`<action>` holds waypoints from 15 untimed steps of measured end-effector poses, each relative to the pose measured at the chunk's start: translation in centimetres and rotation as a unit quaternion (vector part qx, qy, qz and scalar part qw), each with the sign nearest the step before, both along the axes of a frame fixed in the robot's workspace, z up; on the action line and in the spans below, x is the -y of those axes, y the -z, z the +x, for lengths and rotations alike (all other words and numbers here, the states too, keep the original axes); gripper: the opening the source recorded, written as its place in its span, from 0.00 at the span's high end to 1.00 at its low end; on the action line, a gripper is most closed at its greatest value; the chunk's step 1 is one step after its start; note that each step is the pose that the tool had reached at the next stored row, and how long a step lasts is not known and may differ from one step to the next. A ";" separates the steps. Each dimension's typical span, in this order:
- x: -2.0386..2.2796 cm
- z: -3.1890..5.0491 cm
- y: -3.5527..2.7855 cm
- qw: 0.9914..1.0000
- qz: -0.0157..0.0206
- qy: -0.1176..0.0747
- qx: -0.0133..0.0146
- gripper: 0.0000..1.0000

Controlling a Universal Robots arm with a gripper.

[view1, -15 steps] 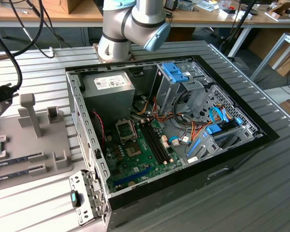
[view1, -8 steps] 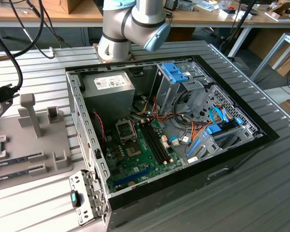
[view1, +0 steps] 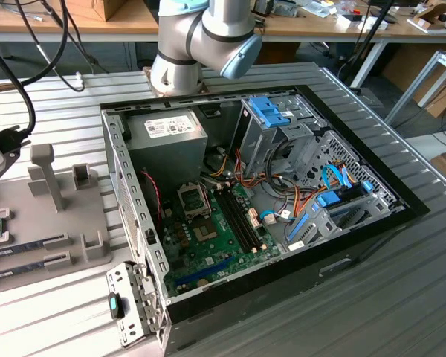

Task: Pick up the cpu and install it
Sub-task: 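Reach for the cpu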

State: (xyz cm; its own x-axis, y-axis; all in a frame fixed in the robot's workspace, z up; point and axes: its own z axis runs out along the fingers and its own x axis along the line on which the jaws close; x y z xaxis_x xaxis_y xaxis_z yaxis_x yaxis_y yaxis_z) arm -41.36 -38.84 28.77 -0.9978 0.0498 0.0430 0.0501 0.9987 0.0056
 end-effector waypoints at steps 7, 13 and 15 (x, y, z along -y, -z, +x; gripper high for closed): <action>-0.33 0.01 0.29 1.000 0.000 -0.001 0.000 0.89; -0.35 0.00 0.74 1.000 0.000 -0.002 0.000 0.89; -0.35 0.00 0.94 1.000 0.000 -0.002 0.000 0.89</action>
State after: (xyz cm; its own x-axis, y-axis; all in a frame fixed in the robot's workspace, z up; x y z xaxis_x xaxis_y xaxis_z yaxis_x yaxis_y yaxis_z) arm -41.36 -38.49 27.83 -0.9980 0.0461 0.0430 0.0464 0.9989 0.0056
